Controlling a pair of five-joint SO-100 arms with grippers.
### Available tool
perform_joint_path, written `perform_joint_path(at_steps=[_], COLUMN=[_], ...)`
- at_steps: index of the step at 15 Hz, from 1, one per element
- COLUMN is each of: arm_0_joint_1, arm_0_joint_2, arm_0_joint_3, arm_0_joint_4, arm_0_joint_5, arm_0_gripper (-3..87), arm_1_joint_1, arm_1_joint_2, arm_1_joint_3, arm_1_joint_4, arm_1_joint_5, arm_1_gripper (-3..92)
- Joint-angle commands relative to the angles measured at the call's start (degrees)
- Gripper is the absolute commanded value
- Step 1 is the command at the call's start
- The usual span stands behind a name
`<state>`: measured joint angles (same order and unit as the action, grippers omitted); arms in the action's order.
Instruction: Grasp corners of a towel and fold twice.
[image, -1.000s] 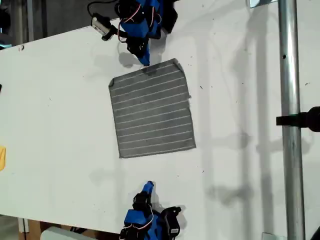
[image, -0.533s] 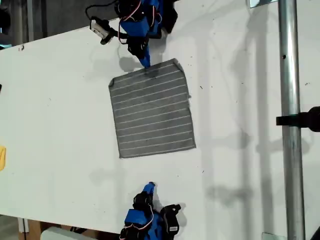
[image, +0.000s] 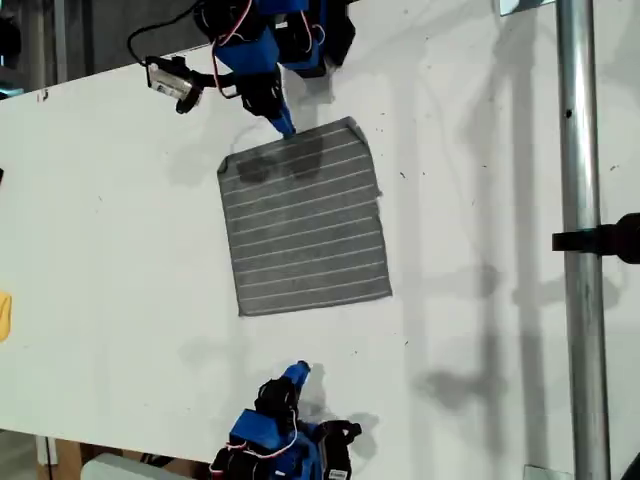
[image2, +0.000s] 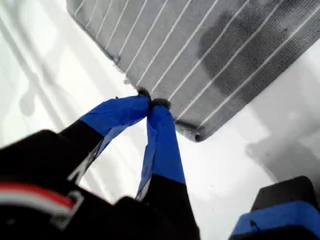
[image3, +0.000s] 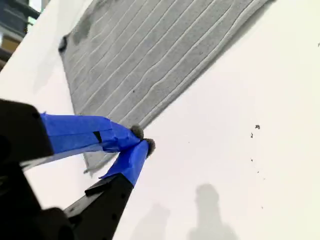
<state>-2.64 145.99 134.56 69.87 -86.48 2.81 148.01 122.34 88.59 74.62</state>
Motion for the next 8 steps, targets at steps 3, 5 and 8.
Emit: perform_joint_path(at_steps=[3,5,8], arm_0_joint_1=[6.5,7.73,8.88], arm_0_joint_2=[-26.37,-32.7,-36.21], arm_0_joint_3=[-32.87,-39.55,-43.59], arm_0_joint_4=[7.47,9.4,11.34], arm_0_joint_5=[4.48,5.63,5.89], arm_0_gripper=[-2.4,-1.0,1.5], arm_1_joint_1=[-8.26,-11.07,-14.59], arm_1_joint_2=[-14.94,-21.09,-29.88], arm_1_joint_3=[-21.88,-21.97,-11.69], arm_1_joint_4=[17.67,21.8,17.05], arm_1_joint_5=[-5.45,-2.81,6.68], arm_1_gripper=[-0.3,16.2,30.7])
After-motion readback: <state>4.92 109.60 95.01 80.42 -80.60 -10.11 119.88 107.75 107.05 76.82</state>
